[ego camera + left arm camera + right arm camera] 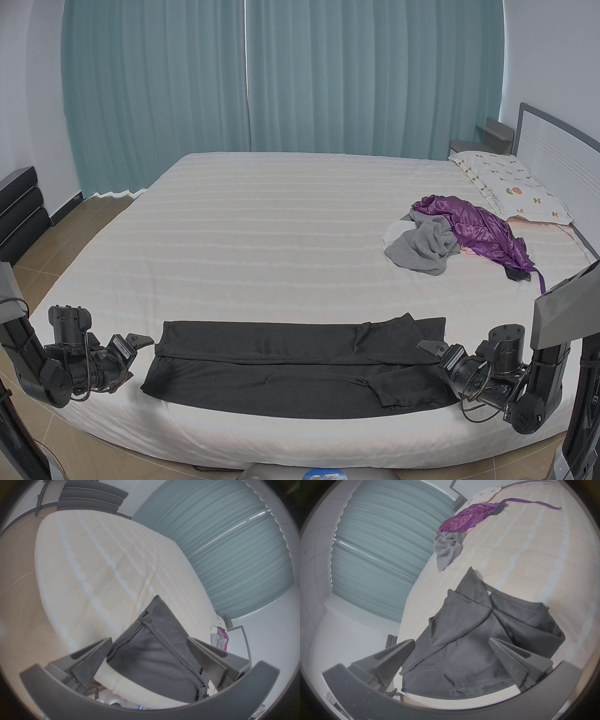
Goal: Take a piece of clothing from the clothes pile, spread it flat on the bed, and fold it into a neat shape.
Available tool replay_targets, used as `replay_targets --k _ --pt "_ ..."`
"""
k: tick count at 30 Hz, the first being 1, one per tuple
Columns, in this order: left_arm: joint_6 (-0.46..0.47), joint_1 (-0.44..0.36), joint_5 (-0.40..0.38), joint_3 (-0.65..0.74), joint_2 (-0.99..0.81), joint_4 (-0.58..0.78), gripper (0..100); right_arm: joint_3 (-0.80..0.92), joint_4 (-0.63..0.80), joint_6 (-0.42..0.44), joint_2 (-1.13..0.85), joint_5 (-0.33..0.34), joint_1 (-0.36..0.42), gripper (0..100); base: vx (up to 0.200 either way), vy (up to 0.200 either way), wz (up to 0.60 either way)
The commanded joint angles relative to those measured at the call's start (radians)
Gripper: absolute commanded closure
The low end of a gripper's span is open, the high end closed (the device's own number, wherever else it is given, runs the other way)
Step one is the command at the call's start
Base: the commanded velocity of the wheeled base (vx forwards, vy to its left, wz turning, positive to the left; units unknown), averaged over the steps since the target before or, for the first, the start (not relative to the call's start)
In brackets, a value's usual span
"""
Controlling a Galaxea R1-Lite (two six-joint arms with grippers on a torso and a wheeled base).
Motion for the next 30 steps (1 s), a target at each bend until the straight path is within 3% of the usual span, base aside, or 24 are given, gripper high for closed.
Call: replay_targets --k 1,7,11,16,25,30 --pt "0.000 -0.006 -0.001 -0.128 0.024 0.040 0 0.010 -0.014 0.021 -0.050 0.029 -0.042 0 0.000 0.000 0.00" --pt "0.007 -0.018 -0.010 -0.372 0.129 0.188 0 0.010 -0.014 0.025 -0.038 0.052 -0.063 0 0.000 0.000 0.00" --pt "0.069 -0.018 -0.119 -0.536 0.232 0.260 0 0.015 -0.014 0.064 -0.040 0.103 -0.076 0 0.000 0.000 0.00" --pt "0.121 -0.014 -0.145 -0.660 0.310 0.282 0 0.015 -0.014 0.084 -0.038 0.166 -0.123 0 0.000 0.000 0.00" --pt "0.138 -0.031 -0.148 -0.778 0.372 0.366 0 0.012 -0.014 0.090 -0.012 0.222 -0.159 0 0.000 0.000 0.00" --pt "0.138 -0.031 -0.149 -0.781 0.386 0.365 0 -0.002 -0.016 0.150 0.019 0.238 -0.166 0 0.000 0.000 0.00"
